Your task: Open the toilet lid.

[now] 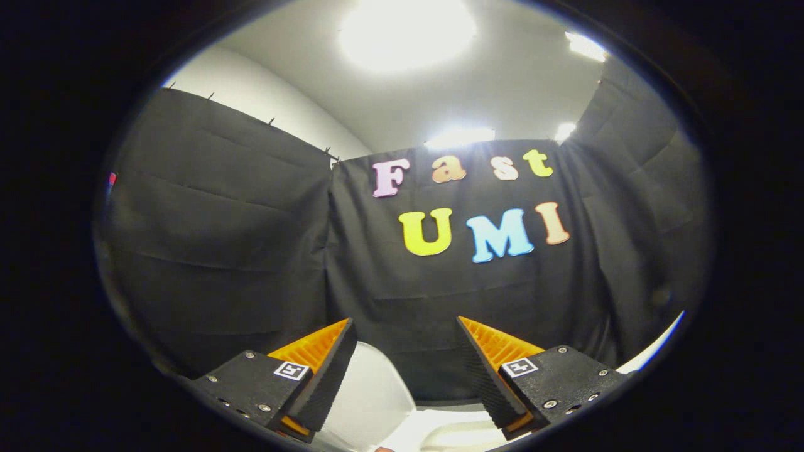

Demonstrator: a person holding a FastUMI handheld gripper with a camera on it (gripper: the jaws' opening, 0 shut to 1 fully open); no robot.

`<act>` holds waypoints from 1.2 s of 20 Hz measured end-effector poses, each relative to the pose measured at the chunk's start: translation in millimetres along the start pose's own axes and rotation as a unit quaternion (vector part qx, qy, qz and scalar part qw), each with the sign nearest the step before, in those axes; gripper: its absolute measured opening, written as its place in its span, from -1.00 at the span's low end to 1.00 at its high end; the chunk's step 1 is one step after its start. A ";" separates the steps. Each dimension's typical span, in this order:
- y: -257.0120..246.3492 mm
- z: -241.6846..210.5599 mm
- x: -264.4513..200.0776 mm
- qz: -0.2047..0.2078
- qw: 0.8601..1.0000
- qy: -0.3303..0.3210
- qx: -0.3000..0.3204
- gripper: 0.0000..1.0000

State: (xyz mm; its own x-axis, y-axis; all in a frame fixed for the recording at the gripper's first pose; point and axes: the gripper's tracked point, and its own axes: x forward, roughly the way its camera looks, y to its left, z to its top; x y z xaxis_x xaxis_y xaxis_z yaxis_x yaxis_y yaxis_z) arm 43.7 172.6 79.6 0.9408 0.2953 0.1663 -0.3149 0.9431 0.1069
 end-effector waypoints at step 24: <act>-243.3 -56.8 -172.3 -0.050 0.993 0.109 -0.003 0.91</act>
State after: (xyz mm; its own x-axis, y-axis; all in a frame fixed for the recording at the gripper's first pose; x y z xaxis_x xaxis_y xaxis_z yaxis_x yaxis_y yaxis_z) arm -34.7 -99.1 -30.7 0.9725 0.2247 -0.0621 -0.2174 0.9703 0.1060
